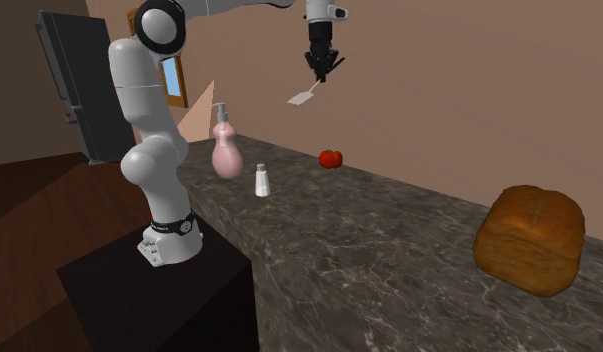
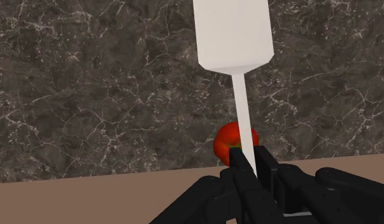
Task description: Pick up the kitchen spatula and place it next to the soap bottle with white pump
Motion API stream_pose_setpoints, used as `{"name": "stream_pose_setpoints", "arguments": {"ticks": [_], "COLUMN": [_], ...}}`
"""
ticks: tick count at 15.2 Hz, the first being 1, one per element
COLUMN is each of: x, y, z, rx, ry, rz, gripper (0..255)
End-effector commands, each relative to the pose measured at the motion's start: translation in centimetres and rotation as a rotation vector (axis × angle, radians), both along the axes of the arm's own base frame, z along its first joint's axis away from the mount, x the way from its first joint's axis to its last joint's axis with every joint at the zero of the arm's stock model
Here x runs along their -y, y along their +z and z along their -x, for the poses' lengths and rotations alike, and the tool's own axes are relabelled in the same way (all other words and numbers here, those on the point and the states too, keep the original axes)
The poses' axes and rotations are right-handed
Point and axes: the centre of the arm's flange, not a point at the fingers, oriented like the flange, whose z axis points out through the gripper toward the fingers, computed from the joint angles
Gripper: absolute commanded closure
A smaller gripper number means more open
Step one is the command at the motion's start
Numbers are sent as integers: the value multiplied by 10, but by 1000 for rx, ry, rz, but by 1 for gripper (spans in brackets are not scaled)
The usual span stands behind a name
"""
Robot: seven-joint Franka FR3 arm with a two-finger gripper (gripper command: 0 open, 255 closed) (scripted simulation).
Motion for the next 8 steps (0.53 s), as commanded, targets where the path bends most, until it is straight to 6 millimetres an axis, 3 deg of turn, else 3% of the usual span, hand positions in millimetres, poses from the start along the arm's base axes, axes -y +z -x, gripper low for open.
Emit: {"name": "stream_pose_setpoints", "arguments": {"ticks": [1, 8], "x": [-6, -30], "y": [-1, -1], "z": [23, 112], "rx": [0, 0], "ry": [-1, -1], "rz": [0, 0], "gripper": [255, 255]}}
